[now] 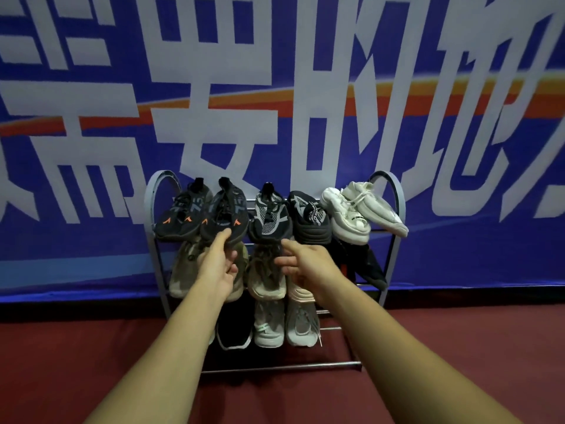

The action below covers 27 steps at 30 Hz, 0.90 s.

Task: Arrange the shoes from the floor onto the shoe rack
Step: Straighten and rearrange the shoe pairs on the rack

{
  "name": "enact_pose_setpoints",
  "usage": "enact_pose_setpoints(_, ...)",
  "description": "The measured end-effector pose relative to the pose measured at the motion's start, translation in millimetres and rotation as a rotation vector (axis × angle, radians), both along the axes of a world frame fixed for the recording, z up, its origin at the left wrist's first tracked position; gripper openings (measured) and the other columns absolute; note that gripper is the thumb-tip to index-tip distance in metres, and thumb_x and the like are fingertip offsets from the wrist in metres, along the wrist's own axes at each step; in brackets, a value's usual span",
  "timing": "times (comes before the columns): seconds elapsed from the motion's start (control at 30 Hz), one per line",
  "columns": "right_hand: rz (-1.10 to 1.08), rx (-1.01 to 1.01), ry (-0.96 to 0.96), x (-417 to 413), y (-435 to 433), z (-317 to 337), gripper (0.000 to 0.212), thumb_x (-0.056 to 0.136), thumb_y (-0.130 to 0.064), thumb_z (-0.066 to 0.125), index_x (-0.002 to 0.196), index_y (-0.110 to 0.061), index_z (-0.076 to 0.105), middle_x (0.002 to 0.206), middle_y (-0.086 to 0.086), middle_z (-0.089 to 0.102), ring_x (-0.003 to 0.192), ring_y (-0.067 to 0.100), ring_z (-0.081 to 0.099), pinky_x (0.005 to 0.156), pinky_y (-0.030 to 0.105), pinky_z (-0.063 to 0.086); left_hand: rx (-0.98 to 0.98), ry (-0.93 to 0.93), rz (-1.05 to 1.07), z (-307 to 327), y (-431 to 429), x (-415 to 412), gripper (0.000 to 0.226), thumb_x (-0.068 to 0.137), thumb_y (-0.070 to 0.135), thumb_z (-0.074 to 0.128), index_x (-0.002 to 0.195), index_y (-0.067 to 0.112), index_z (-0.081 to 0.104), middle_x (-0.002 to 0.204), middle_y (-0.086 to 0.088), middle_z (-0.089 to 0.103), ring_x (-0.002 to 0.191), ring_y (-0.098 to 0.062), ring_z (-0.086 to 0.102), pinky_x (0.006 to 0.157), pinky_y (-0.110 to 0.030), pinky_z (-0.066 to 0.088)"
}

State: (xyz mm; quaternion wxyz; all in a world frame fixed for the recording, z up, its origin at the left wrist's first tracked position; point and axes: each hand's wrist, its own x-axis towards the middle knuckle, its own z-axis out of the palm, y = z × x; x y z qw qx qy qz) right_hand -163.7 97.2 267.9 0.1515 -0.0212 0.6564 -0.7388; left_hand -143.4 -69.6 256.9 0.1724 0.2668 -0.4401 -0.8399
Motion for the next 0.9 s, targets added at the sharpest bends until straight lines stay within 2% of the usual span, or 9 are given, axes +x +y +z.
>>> enact_pose_setpoints(0.1, -0.112, -0.049, -0.047, -8.7, 24.4, -7.9, 0.03, 0.092, -0.035, 0.068, 0.094, -0.005, 0.065, 0.089, 0.015, 0.07, 0.051, 0.011, 0.054, 0.047, 0.019, 0.041, -0.085, -0.027, -0.155, -5.7, 33.8, 0.1, 0.034, 0.082, 0.045, 0.074, 0.106, 0.022, 0.067, 0.092, 0.003, 0.066, 0.065, -0.008, 0.051, 0.052, -0.022, 0.031)
enact_pose_setpoints(0.2, -0.227, -0.12, -0.043, -15.3, 32.3, -9.3, 0.033, 0.091, -0.038, 0.069, 0.086, -0.006, 0.062, 0.084, 0.014, 0.067, 0.056, 0.016, 0.054, 0.058, 0.029, 0.043, -0.135, -0.068, -0.245, -8.5, 66.0, -1.4, 0.037, 0.08, 0.048, 0.075, 0.102, 0.019, 0.069, 0.087, 0.004, 0.066, 0.066, -0.008, 0.054, 0.056, -0.022, 0.035)
enact_pose_setpoints(0.27, -0.261, -0.139, -0.02, -18.9, 33.9, -5.9, 0.033, 0.091, -0.043, 0.068, 0.082, -0.011, 0.063, 0.083, 0.011, 0.068, 0.068, 0.02, 0.06, 0.062, 0.03, 0.043, -0.171, -0.09, -0.284, -6.4, 79.9, -5.4, 0.034, 0.08, 0.047, 0.075, 0.098, 0.018, 0.069, 0.085, 0.005, 0.066, 0.067, -0.007, 0.055, 0.056, -0.022, 0.035)
enact_pose_setpoints(0.37, -0.305, -0.197, -0.04, -26.7, 31.9, -4.8, 0.034, 0.09, -0.046, 0.068, 0.087, -0.012, 0.067, 0.089, 0.009, 0.071, 0.075, 0.018, 0.064, 0.057, 0.024, 0.046, -0.14, -0.097, -0.282, -2.6, 85.7, -15.7, 0.029, 0.081, 0.045, 0.075, 0.091, 0.02, 0.068, 0.082, 0.007, 0.066, 0.066, -0.006, 0.054, 0.055, -0.021, 0.034)
enact_pose_setpoints(0.47, -0.328, -0.211, -0.102, -34.9, 28.8, -11.3, 0.047, 0.084, -0.049, 0.071, 0.107, -0.009, 0.068, 0.101, 0.011, 0.073, 0.072, 0.017, 0.063, 0.05, 0.023, 0.044, -0.129, -0.103, -0.296, -0.7, 90.2, -26.2, 0.031, 0.081, 0.047, 0.074, 0.096, 0.02, 0.069, 0.091, 0.007, 0.068, 0.071, -0.007, 0.054, 0.056, -0.021, 0.034)
enact_pose_setpoints(0.6, -0.299, -0.251, -0.128, -38.5, 32.3, -13.8, 0.032, 0.083, -0.045, 0.073, 0.094, -0.016, 0.072, 0.086, 0.006, 0.07, 0.061, 0.012, 0.054, 0.042, 0.022, 0.036, -0.124, -0.075, -0.36, -0.3, 103.6, -37.8, 0.044, 0.082, 0.05, 0.073, 0.115, 0.02, 0.07, 0.096, 0.005, 0.073, 0.078, -0.008, 0.056, 0.057, -0.023, 0.036)
enact_pose_setpoints(0.7, -0.301, -0.245, -0.142, -38.9, 36.4, -15.9, 0.028, 0.083, -0.043, 0.076, 0.093, -0.017, 0.073, 0.088, 0.004, 0.072, 0.058, 0.009, 0.051, 0.041, 0.02, 0.037, -0.091, -0.052, -0.372, 1.6, 115.4, -43.6, 0.039, 0.079, 0.052, 0.074, 0.105, 0.023, 0.07, 0.095, 0.003, 0.074, 0.075, -0.009, 0.061, 0.054, -0.023, 0.035)
enact_pose_setpoints(0.8, -0.261, -0.262, -0.148, -39.2, 42.9, -14.0, 0.021, 0.085, -0.037, 0.077, 0.09, -0.017, 0.072, 0.085, 0.003, 0.07, 0.057, 0.007, 0.048, 0.045, 0.02, 0.037, -0.066, -0.05, -0.353, 8.6, 125.5, -47.8, 0.032, 0.078, 0.052, 0.075, 0.095, 0.025, 0.069, 0.086, 0.004, 0.072, 0.072, -0.009, 0.061, 0.053, -0.025, 0.033)
enact_pose_setpoints(0.9, -0.197, -0.298, -0.147, -38.0, 52.1, -12.8, 0.018, 0.088, -0.034, 0.075, 0.091, -0.017, 0.072, 0.078, -0.001, 0.065, 0.05, 0.004, 0.047, 0.038, 0.016, 0.034, -0.046, -0.047, -0.321, 12.0, 129.3, -49.9, 0.025, 0.078, 0.046, 0.076, 0.088, 0.023, 0.068, 0.087, 0.004, 0.071, 0.08, -0.011, 0.062, 0.059, -0.026, 0.035)
